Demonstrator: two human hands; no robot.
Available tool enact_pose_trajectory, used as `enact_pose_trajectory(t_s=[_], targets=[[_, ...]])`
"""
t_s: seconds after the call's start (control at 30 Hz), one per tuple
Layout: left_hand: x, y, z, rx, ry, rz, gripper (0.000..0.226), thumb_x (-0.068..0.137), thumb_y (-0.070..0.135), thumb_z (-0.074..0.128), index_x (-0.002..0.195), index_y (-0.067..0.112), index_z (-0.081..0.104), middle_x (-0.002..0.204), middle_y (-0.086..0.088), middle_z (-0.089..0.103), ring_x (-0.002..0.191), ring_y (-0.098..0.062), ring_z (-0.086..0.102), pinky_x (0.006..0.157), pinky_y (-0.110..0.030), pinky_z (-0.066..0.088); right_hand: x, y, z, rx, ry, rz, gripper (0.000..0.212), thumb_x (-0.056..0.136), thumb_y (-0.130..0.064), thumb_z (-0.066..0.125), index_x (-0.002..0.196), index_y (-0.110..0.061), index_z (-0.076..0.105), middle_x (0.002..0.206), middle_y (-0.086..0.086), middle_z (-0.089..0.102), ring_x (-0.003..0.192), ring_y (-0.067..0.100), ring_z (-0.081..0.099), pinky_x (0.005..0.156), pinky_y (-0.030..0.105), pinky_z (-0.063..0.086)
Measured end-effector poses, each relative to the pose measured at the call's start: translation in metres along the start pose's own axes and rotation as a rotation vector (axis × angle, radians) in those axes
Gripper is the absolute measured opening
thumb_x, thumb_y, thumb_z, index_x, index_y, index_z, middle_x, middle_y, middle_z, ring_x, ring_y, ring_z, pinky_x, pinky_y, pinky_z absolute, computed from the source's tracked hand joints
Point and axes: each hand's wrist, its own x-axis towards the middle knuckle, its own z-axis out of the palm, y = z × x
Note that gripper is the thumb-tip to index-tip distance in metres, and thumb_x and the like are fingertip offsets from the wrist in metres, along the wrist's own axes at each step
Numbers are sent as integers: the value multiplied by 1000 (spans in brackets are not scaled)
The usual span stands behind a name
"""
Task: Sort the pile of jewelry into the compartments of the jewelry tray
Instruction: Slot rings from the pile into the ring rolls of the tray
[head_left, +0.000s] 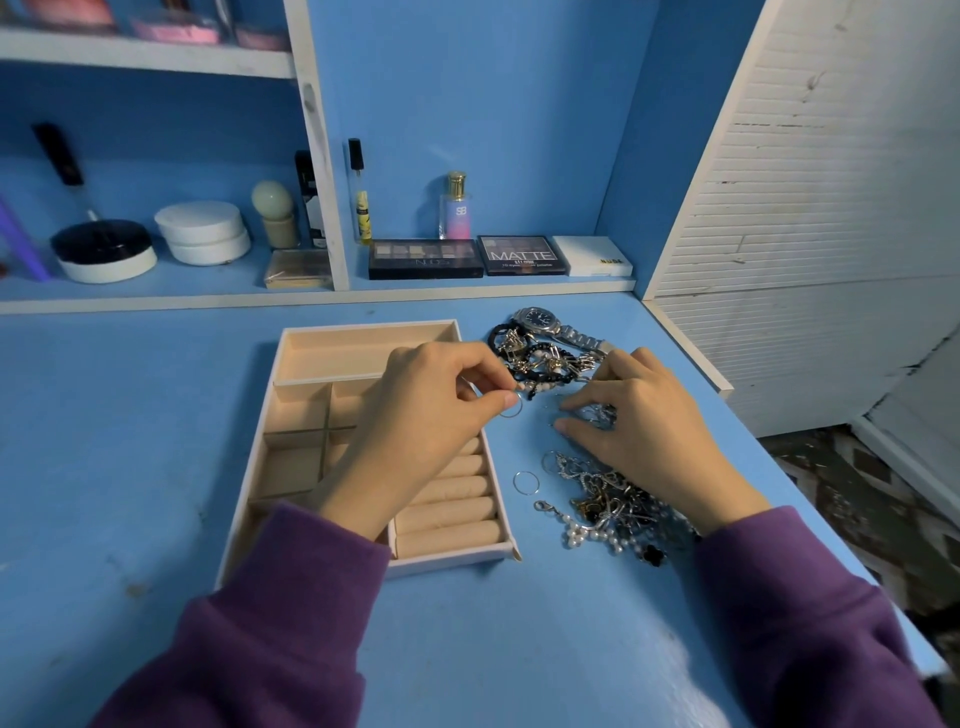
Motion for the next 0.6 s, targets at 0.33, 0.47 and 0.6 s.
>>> enact_pose_trajectory(t_s=[0.33,0.47,0.6], targets=[[0,1,-1,4,-1,4,10,73,27,74,68,32,67,64,17,65,63,-3,60,66,-30,53,2,-3,-2,84,-9,17,6,80,-26,67,84,-22,69,80,-4,51,83,13,39,70,27,32],[0,1,0,4,-1,7,9,73,26,74,69,31,68,64,18,65,63,-3,59,64,-28,53,4,0,-3,7,-60,40,28,78,-39,67,101,-25,70,84,-6,47,86,13,35,72,26,29],[0,0,-1,-1,-1,6,11,73,25,75,68,32,68,63,19,64,64,-3,58,61,-20,49,6,-1,-5,9,-93,31,23,77,-39,69,95,-25,70,84,-6,48,85,11,33,72,26,28]])
